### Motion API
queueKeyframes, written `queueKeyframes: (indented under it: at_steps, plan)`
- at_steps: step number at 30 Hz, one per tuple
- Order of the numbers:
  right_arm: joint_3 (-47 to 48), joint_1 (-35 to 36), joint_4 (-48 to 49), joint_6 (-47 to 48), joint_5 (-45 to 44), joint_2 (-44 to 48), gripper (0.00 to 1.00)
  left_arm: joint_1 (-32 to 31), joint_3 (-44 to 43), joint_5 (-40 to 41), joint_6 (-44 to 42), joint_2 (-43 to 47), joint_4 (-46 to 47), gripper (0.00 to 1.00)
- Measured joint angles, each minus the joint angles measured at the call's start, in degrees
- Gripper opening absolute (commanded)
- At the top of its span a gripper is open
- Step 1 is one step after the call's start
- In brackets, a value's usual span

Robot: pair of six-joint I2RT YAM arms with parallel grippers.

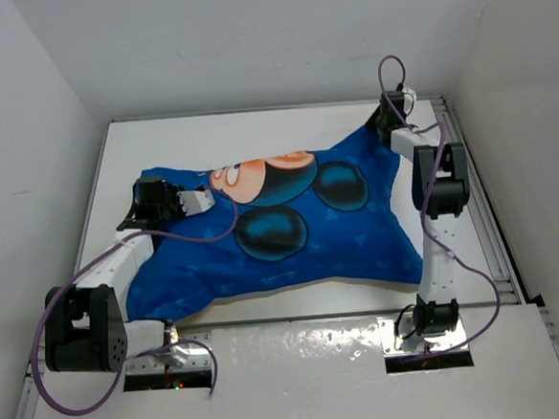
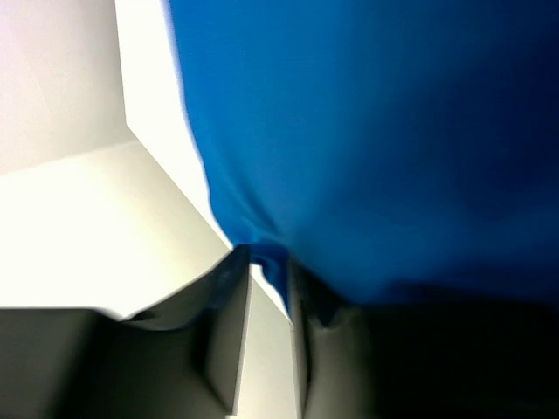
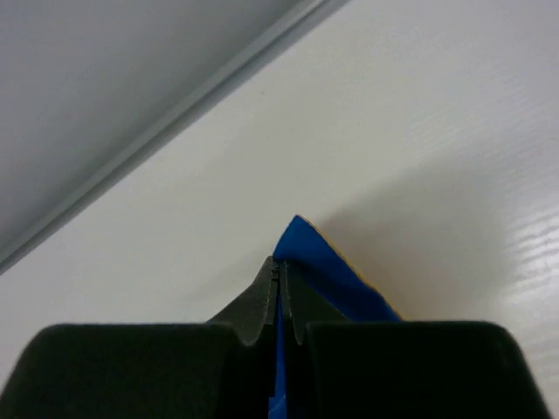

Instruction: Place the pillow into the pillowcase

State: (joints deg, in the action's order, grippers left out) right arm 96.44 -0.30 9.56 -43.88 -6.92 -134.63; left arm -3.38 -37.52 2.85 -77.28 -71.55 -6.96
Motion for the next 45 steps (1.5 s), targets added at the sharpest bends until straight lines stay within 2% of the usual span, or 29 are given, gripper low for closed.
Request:
queueKeyframes:
  at_steps: [3, 6, 7, 8, 9, 10, 11, 12, 17, 20, 24, 29, 31, 32, 34, 35, 37, 38, 39, 40, 41, 44, 45]
  plan:
    - [-0.7, -0.37, -1.2, 1.53, -0.02, 0.44, 0.14, 0.52, -2.78, -0.15, 3.52, -0.07, -2.99, 0.37]
    - [-3.48, -0.68, -2.19, 5.38, 1.75, 3.52, 0.44, 0.83, -6.86, -1.46, 8.55, -0.11, -6.97, 0.55]
    - [-4.39, -0.72, -3.3, 6.88, 2.78, 5.27, 0.58, 0.85, -8.41, -2.08, 10.95, -0.11, -8.33, 0.59]
    - [-5.46, -0.72, -4.26, 8.72, 3.61, 7.41, 0.8, 0.85, -9.92, -2.75, 13.07, -0.09, -9.44, 0.64]
    - [-6.97, -0.72, -4.76, 10.1, 4.5, 9.99, 0.94, 0.85, -11.61, -3.74, 15.69, -0.07, -10.36, 0.72]
    - [-9.33, -0.74, -5.73, 11.78, 5.29, 13.66, 0.99, 0.85, -13.31, -4.61, 18.95, -0.02, -11.1, 0.79]
    - [-11.54, -0.74, -6.67, 13.29, 5.88, 17.38, 0.99, 0.87, -14.82, -5.42, 21.94, 0.09, -11.54, 0.83]
    - [-14.25, -0.74, -7.43, 14.67, 6.38, 22.21, 0.99, 1.11, -16.26, -6.12, 25.75, 0.39, -11.61, 0.86]
    - [-26.53, -1.68, -10.73, 16.94, 9.16, 43.78, 0.99, 3.1, -20.55, -7.69, 44.5, 3.72, -11.5, 0.87]
    - [-32.5, -4.04, -13.75, 16.92, 13.57, 53.05, 0.99, 6.12, -20.74, -8.35, 54.03, 5.4, -12.81, 0.78]
    - [-41.07, -5.9, -19.1, 16.52, 20.57, 58.49, 0.99, 9.81, -17.81, -10.32, 61.66, 5.6, -16.0, 0.79]
    - [-54.23, -5.16, -23.8, 13.81, 28.59, 61.92, 0.99, 11.43, -10.27, -14.38, 66.03, 6.14, -19.74, 0.84]
    - [-59.21, -4.9, -23.1, 12.26, 30.75, 64.39, 0.99, 11.58, -9.14, -15.69, 66.51, 6.51, -19.5, 0.82]
    - [-61.22, -4.81, -22.25, 11.34, 31.65, 65.61, 0.97, 11.76, -8.79, -16.59, 66.64, 6.78, -18.51, 0.77]
    - [-64.7, -4.96, -19.06, 9.2, 32.89, 67.49, 0.86, 11.91, -7.32, -18.12, 66.66, 7.41, -15.34, 0.63]
    - [-65.79, -5.14, -17.22, 8.09, 33.42, 67.67, 0.69, 11.89, -6.4, -18.82, 66.69, 7.58, -13.99, 0.47]
    - [-67.21, -5.81, -13.64, 5.75, 34.64, 67.23, 0.53, 11.78, -4.22, -20.17, 66.36, 7.67, -10.86, 0.27]
    - [-67.54, -6.16, -12.26, 4.74, 35.06, 66.84, 0.42, 11.65, -3.15, -20.41, 66.05, 7.65, -9.18, 0.23]
    - [-67.69, -6.58, -11.15, 3.72, 35.56, 66.34, 0.37, 11.54, -2.49, -20.61, 65.61, 7.65, -8.11, 0.19]
    - [-67.71, -6.91, -9.92, 2.71, 35.95, 65.61, 0.33, 11.39, -1.79, -20.76, 65.24, 7.65, -6.69, 0.08]
    - [-67.71, -7.15, -8.7, 1.97, 36.3, 64.83, 0.24, 11.3, -1.36, -20.98, 65.09, 7.65, -5.53, 0.02]
    - [-67.1, -7.08, -6.62, 0.59, 36.87, 62.05, 0.05, 10.99, -0.59, -21.88, 64.46, 7.65, -2.82, 0.0]
    - [-66.05, -6.8, -6.82, 0.57, 36.81, 60.72, 0.02, 11.02, -0.55, -21.92, 64.74, 7.65, -2.25, 0.0]
